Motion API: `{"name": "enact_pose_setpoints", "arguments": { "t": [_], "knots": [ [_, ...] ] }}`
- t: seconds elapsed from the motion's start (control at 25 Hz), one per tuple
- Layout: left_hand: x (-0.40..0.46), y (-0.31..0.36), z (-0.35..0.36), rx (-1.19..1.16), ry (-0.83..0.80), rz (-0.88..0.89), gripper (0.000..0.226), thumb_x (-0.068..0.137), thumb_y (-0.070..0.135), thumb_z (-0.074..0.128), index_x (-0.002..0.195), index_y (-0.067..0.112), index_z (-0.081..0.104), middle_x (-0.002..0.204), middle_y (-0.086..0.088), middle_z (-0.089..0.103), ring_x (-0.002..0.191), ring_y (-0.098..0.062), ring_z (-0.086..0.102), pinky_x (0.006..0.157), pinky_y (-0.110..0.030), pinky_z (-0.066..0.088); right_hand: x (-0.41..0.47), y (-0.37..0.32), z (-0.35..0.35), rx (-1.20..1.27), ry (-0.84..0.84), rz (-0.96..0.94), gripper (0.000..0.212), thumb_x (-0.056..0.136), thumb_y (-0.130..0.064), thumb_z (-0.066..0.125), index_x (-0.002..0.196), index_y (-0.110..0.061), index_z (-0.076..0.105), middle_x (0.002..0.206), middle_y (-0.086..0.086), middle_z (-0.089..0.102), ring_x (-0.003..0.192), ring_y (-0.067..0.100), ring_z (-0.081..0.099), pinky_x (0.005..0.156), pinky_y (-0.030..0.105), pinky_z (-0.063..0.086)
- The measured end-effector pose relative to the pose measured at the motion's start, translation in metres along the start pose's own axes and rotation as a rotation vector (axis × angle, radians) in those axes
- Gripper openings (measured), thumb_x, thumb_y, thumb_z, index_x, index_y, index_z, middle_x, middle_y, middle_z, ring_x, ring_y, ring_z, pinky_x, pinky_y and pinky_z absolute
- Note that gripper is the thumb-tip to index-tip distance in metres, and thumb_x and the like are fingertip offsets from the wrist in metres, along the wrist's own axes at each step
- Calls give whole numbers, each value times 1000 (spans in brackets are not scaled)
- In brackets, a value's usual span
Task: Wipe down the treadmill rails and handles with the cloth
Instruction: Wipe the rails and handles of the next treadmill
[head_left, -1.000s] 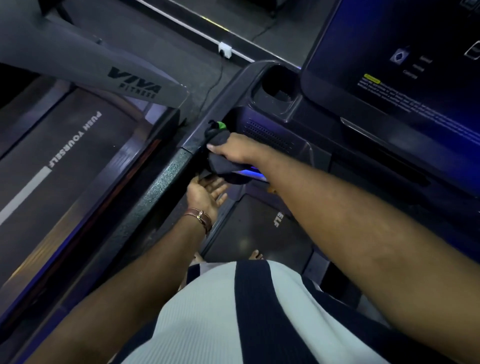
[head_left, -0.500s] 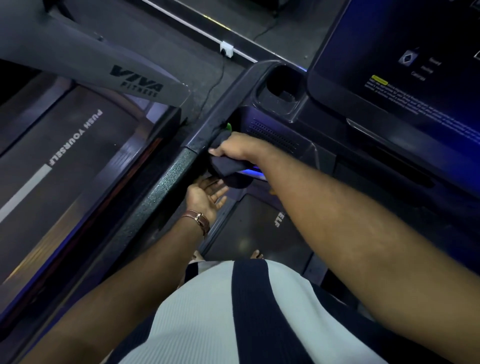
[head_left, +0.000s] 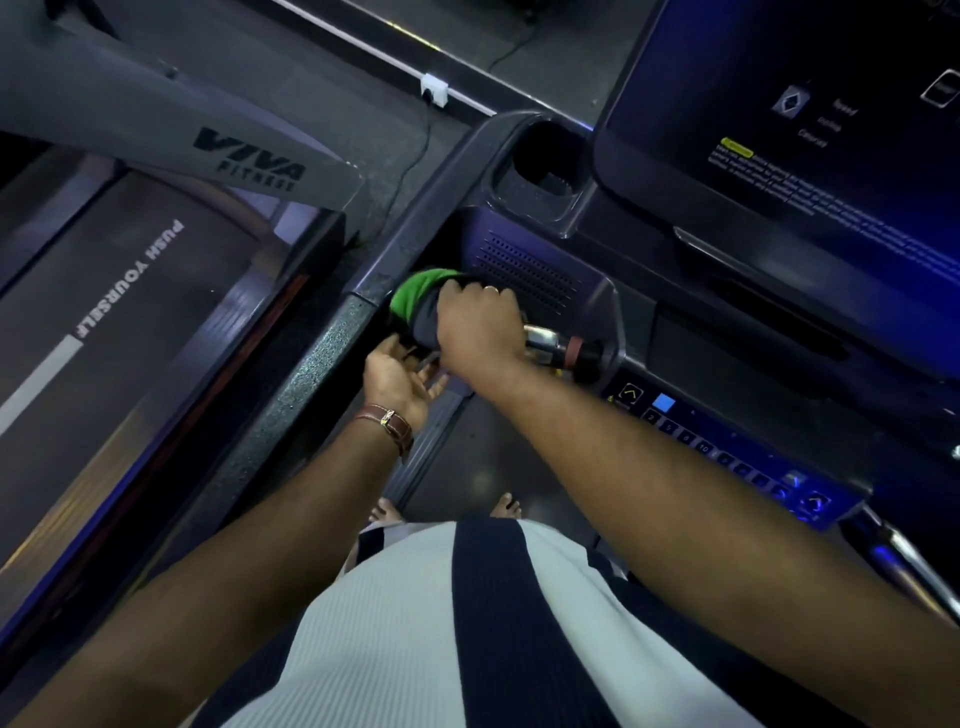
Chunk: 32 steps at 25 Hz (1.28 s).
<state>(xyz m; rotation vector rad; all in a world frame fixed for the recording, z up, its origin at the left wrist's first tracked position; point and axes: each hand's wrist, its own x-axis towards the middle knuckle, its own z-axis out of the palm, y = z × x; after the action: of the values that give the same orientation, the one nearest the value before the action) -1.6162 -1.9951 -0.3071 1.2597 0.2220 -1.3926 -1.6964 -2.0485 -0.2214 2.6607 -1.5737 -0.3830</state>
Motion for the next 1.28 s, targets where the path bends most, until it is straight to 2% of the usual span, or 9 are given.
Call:
{"name": "enact_pose_setpoints", "arguments": {
  "t": [0.08,0.2,0.36,0.52,0.72,0.84,0.92,1.08,1.28],
  "knots": [
    [1,1,-3,9,-21,-17,29,95,38,34,88,24,59,87,0,63,77,-18,61,80,-34,40,-6,18,0,-51,-17,-12,30,84,-25,63,113,-17,59,107,3,69,95,26,68,77,36,50],
    [0,1,-10,12,-30,-56,36,97,42,33,91,21,62,95,-2,69,91,-22,65,80,-34,40,12,54,-27,290,-474,88,51,59,-34,86,103,-15,67,98,5,69,85,25,68,68,30,52],
    [-2,2,-10,8,-27,-55,37,98,41,33,96,20,62,106,-3,67,101,-23,62,83,-35,41,-37,58,4,-66,-2,116,41,75,-23,76,111,-16,59,101,7,69,91,27,68,76,39,52],
    [-4,3,-5,-4,-28,-64,29,95,37,38,87,20,61,96,0,63,100,-26,57,86,-36,40,-4,92,-22,201,-486,121,69,58,-32,89,118,-17,60,120,9,63,106,32,65,79,36,56],
    [-9,6,2,-7,-76,-39,23,95,35,41,85,23,56,94,1,64,87,-19,62,81,-33,40,-71,68,20,-128,89,78,31,83,-11,65,111,-12,51,99,10,62,89,29,62,73,41,50],
    [-10,10,-2,20,-67,-39,22,95,39,44,87,23,57,104,-1,63,92,-20,63,81,-34,42,-31,83,-10,-33,-131,66,47,74,-15,72,118,-12,56,105,12,66,95,32,64,79,42,51],
    [-11,9,-2,46,-56,-28,22,95,41,46,87,24,57,103,-1,64,92,-20,63,80,-34,42,-4,78,-26,130,-461,109,54,55,-23,84,105,-13,66,99,10,67,86,28,66,73,33,55],
    [-15,10,-1,70,-37,-4,21,96,40,46,87,24,57,89,0,65,79,-16,61,78,-33,42,-15,36,-8,31,-80,97,35,71,-26,69,104,-18,65,101,6,72,93,28,69,77,35,50],
    [-15,2,1,73,19,31,25,95,38,43,88,22,61,89,-1,64,76,-17,59,72,-32,42,4,9,-5,90,-33,93,41,71,-30,72,110,-20,63,107,3,71,100,24,68,82,34,48]
  ]
}}
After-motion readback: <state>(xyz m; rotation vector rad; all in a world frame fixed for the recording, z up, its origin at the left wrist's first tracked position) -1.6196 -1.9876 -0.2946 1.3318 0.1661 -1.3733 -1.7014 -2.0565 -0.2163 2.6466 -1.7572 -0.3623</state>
